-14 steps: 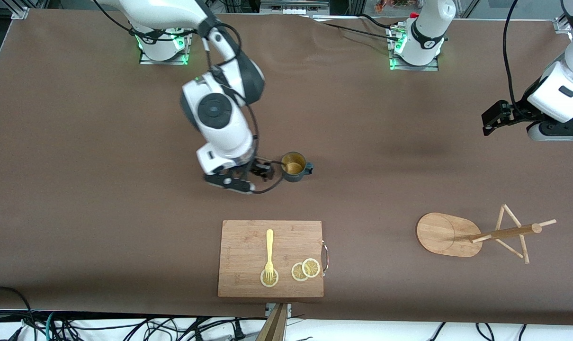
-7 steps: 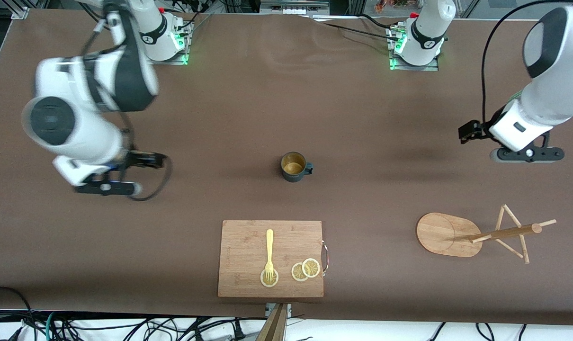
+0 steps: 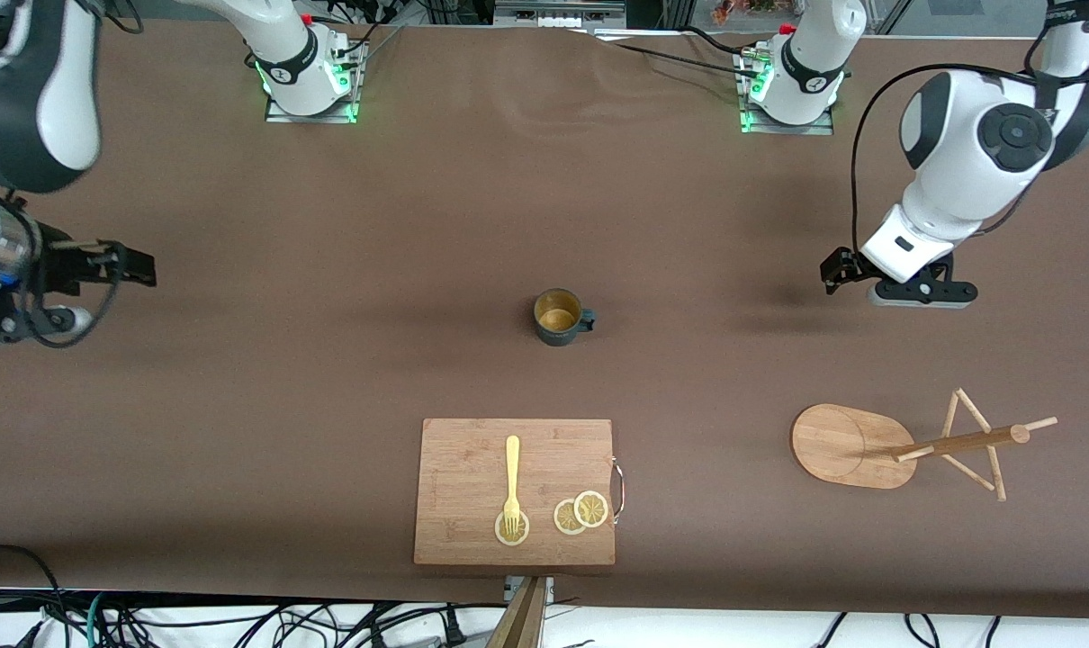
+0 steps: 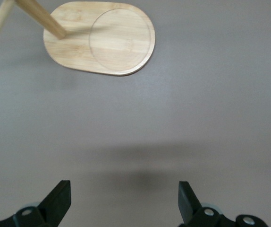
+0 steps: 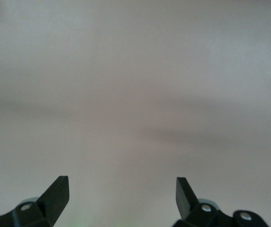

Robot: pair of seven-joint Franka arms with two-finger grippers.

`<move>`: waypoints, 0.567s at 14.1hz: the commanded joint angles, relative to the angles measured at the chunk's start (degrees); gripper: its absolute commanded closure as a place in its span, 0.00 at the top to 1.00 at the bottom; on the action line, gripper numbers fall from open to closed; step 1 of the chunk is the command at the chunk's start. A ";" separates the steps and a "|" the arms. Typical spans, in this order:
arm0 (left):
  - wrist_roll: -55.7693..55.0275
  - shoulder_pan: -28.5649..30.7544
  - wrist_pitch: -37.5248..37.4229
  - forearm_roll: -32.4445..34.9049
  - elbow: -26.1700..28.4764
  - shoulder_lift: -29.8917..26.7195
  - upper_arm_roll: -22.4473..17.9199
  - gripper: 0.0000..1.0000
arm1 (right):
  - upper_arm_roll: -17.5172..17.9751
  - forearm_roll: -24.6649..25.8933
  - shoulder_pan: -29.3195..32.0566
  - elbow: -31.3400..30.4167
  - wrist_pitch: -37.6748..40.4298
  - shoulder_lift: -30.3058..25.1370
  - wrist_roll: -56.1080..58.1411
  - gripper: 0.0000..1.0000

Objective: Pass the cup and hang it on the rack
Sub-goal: 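Release the mug and withdraw the right gripper while the left gripper reaches in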

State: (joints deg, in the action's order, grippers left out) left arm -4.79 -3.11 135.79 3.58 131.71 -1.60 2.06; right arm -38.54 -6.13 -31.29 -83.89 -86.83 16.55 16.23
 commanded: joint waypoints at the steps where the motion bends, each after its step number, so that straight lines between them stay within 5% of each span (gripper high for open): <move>1: 4.76 0.29 7.28 -0.93 4.08 -0.87 1.27 1.00 | 12.47 1.29 11.21 -1.62 2.80 -5.72 -1.28 1.00; 5: 23.19 1.34 12.03 -20.23 3.64 4.93 5.57 1.00 | 30.16 6.38 24.24 -6.62 2.28 -10.03 -11.64 1.00; 8: 33.76 5.03 13.54 -30.45 3.03 8.37 13.38 1.00 | 36.95 8.16 30.92 -16.27 -4.55 -16.44 -15.09 1.00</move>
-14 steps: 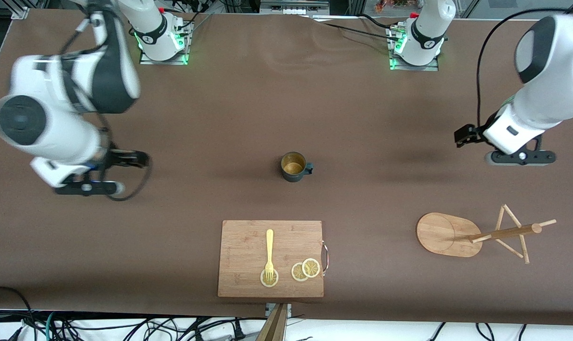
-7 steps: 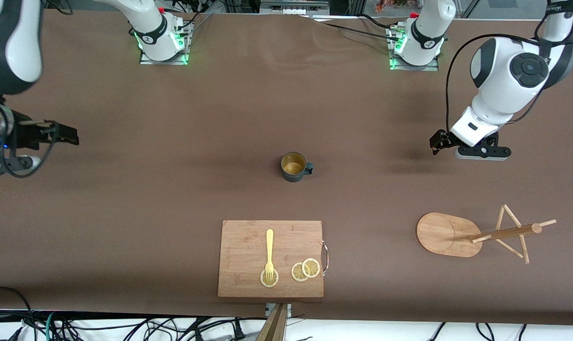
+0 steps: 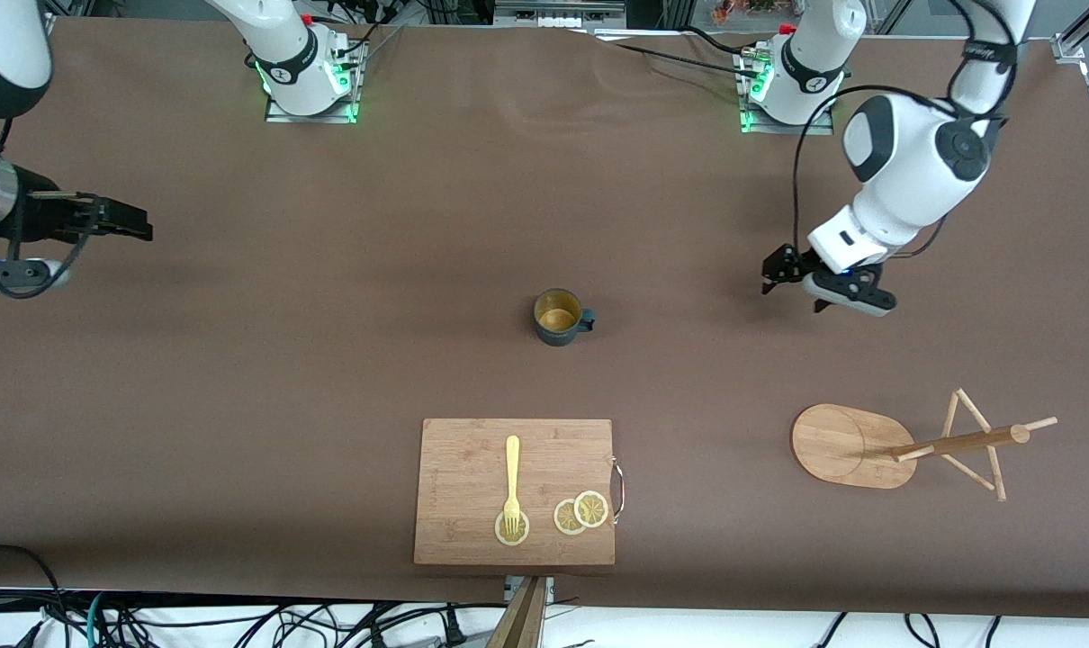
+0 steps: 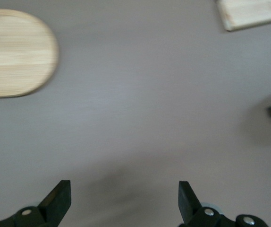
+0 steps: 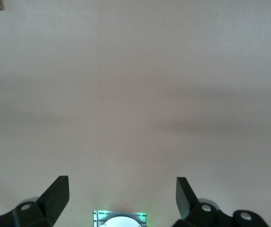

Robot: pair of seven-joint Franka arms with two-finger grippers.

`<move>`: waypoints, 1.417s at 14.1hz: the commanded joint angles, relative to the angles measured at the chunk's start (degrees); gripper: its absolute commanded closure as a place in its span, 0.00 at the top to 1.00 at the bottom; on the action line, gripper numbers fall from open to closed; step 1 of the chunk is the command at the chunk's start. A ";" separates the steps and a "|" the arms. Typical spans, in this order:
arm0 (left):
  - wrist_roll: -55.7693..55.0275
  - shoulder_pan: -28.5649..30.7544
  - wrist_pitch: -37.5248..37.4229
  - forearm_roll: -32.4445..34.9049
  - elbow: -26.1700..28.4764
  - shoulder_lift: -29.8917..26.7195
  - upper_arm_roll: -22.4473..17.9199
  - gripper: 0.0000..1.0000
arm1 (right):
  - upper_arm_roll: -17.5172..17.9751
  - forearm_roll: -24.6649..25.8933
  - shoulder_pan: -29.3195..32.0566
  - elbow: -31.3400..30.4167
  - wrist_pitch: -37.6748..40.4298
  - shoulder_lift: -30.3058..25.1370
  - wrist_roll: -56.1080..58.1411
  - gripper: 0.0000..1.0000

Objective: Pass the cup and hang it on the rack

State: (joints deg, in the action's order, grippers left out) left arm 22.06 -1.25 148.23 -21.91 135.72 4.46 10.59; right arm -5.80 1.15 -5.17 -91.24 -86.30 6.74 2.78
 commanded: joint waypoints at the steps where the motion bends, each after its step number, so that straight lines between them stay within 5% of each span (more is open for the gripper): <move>1: 10.17 4.14 1.10 -5.85 -0.98 2.57 6.70 1.00 | 4.31 0.61 6.21 -9.65 -7.28 -7.52 -1.03 1.00; 4: 24.83 7.30 1.10 -10.14 -2.21 4.76 13.02 1.00 | 6.15 1.05 8.42 -4.56 -7.04 -8.41 -1.20 1.00; 11: 70.97 18.55 0.57 -36.25 -7.73 20.39 26.04 1.00 | 5.54 -0.09 8.51 -4.12 -1.07 -7.71 -1.20 1.00; 14: 81.70 21.55 -1.00 -36.80 -14.58 29.79 30.88 1.00 | 5.54 -0.18 8.51 -4.38 0.26 -7.71 -1.11 1.00; 17: 91.20 21.03 -5.13 -36.89 -22.32 40.16 31.51 1.00 | 5.98 -0.97 8.16 -4.38 0.53 -7.45 -1.11 1.00; 20: 99.65 20.94 -5.32 -38.99 -24.97 45.54 34.05 1.00 | 5.98 -2.81 7.63 -4.38 0.52 -7.45 -1.11 1.00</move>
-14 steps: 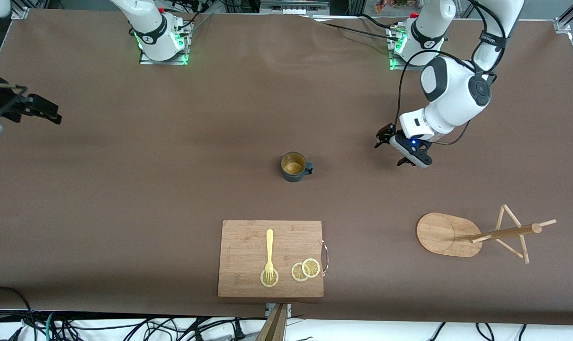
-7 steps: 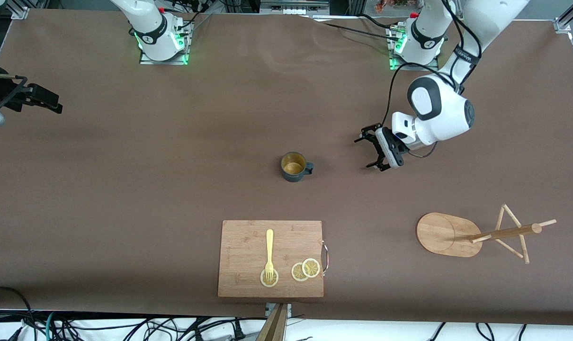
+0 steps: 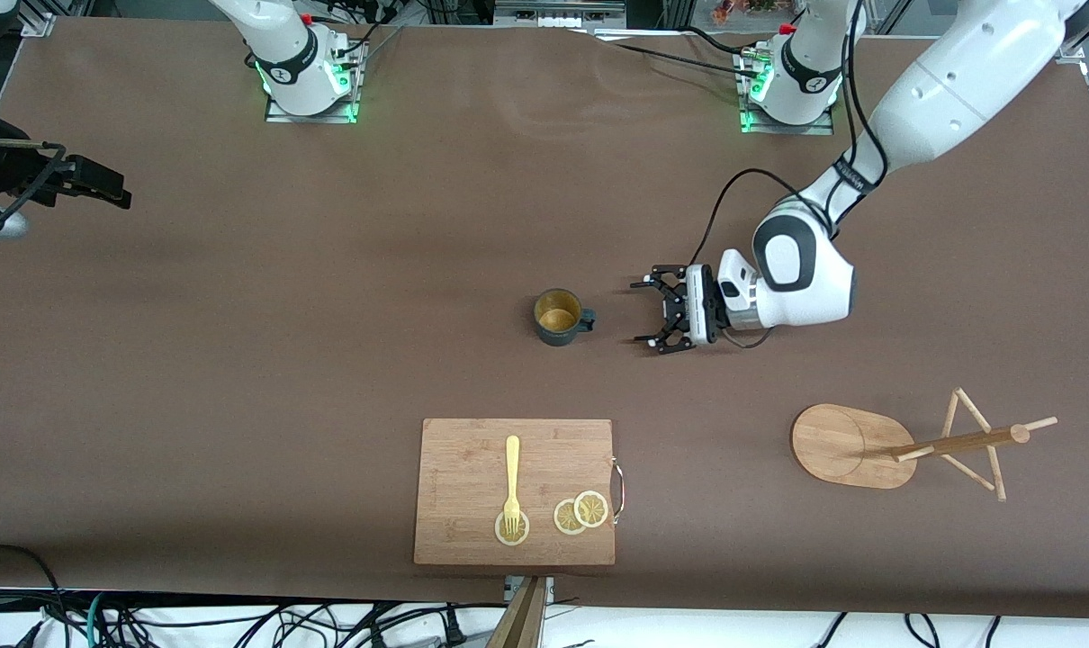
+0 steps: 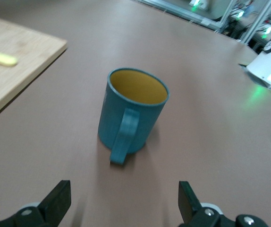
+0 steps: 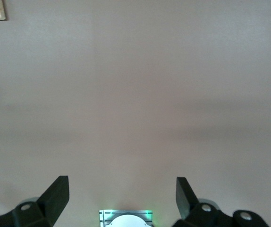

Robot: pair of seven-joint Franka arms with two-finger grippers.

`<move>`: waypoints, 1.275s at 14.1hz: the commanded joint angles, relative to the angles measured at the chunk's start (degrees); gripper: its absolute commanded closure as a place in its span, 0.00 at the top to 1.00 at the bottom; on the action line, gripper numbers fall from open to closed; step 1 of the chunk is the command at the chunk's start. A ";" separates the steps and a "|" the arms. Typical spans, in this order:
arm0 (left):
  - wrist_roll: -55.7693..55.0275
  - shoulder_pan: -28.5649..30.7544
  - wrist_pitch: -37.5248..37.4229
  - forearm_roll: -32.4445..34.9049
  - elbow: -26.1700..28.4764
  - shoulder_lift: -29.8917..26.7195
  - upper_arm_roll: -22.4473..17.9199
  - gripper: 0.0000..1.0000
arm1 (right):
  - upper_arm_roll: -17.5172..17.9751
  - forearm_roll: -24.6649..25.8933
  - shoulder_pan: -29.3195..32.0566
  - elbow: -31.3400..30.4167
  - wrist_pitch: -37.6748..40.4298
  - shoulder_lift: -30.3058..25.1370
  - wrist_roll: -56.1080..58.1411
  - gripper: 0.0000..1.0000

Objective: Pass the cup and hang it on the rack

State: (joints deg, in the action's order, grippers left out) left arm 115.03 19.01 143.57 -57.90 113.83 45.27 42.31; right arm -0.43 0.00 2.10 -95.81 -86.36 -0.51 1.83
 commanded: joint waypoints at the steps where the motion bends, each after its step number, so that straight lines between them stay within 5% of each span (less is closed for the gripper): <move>1: 8.61 0.41 -0.75 -4.23 -3.17 6.30 3.39 1.00 | 0.60 -1.93 0.36 0.28 0.58 -0.19 -0.16 1.00; 6: 22.15 -2.13 -0.84 -11.71 -5.89 12.63 4.54 1.00 | 1.13 -1.93 0.18 0.28 0.67 -0.19 -0.16 1.00; 12: 25.94 -2.75 -0.84 -11.71 -8.26 14.14 4.45 1.00 | 1.31 -1.93 0.18 0.19 0.75 -0.19 -0.16 1.00; 13: 25.95 -2.75 -0.84 -11.80 -8.62 14.57 4.36 0.94 | 1.31 -1.93 0.18 0.19 0.75 -0.19 -0.16 1.00; 16: 27.52 -2.67 -0.84 -11.62 -8.71 14.58 4.10 0.51 | 1.31 -1.93 0.09 0.19 0.84 -0.19 -0.16 1.00; 18: 27.79 -2.58 -0.84 -11.54 -8.71 14.58 3.93 0.33 | 1.31 -1.93 0.18 0.19 1.02 -0.19 -0.16 1.00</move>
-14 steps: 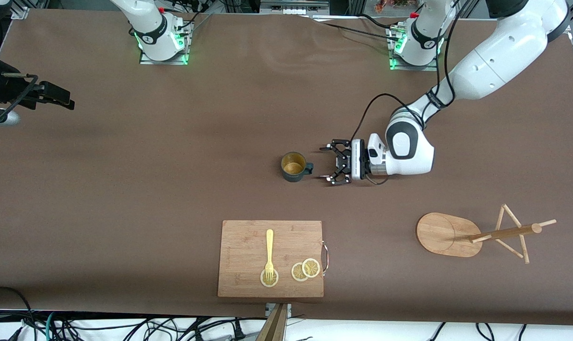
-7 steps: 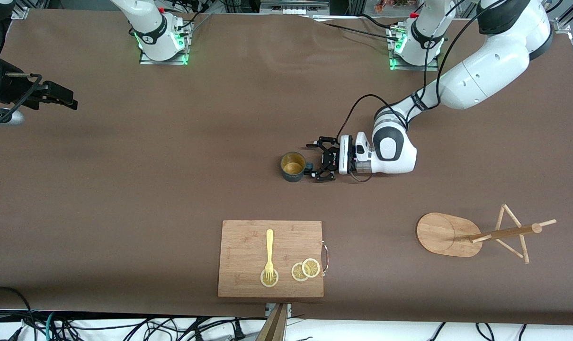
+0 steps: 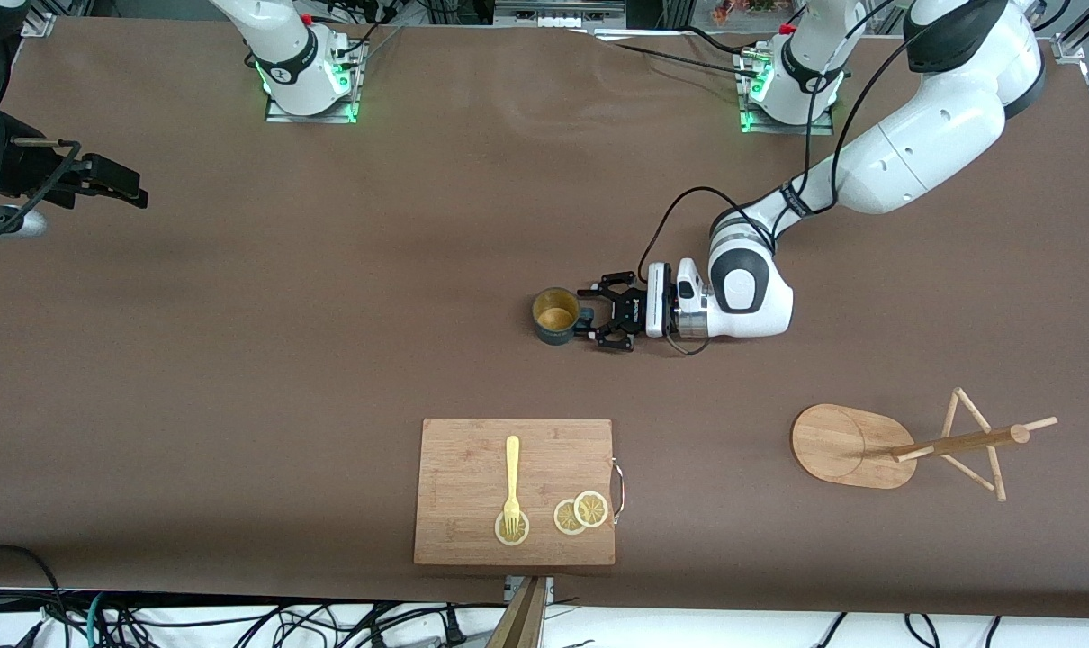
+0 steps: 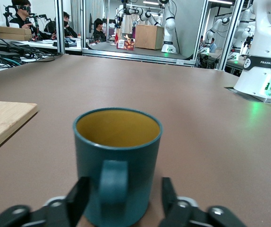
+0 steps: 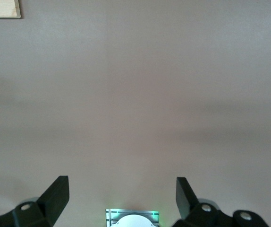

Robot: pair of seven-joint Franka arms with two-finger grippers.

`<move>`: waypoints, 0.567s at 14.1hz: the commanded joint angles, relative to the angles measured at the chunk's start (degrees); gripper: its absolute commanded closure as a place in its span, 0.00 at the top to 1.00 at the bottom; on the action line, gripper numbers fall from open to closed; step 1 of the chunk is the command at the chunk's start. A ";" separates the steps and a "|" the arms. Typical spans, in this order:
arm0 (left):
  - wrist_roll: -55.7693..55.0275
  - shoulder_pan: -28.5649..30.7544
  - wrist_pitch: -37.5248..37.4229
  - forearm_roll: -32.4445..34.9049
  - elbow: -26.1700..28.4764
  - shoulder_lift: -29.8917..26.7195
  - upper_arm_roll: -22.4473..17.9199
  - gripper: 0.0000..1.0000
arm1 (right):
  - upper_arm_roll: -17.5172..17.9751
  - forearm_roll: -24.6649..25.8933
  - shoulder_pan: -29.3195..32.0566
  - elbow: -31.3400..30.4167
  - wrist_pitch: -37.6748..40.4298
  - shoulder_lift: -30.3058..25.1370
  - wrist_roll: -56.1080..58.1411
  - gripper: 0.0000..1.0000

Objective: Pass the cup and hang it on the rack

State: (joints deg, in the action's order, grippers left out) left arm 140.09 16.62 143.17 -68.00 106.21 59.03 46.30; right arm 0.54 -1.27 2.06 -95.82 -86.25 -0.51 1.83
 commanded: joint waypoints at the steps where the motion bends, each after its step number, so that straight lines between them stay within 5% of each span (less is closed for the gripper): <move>1: 2.73 -0.10 -0.44 -1.44 -1.09 0.73 -0.24 0.21 | 0.34 -0.66 0.23 0.19 0.90 -0.20 -0.16 1.00; 3: 2.82 0.25 -0.44 -1.79 -1.09 0.56 -0.68 0.00 | 0.34 -0.66 0.23 0.19 0.90 -0.20 -0.16 1.00; 8: 2.39 3.06 -1.93 -2.05 0.83 -3.56 -0.69 0.00 | 0.34 -0.75 0.23 0.19 0.91 -0.20 -0.16 1.00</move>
State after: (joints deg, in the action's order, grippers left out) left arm 140.98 18.09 143.04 -68.02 105.57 58.87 45.64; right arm 0.54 -1.28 2.06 -95.82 -86.09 -0.51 1.83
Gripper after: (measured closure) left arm 0.789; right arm 0.000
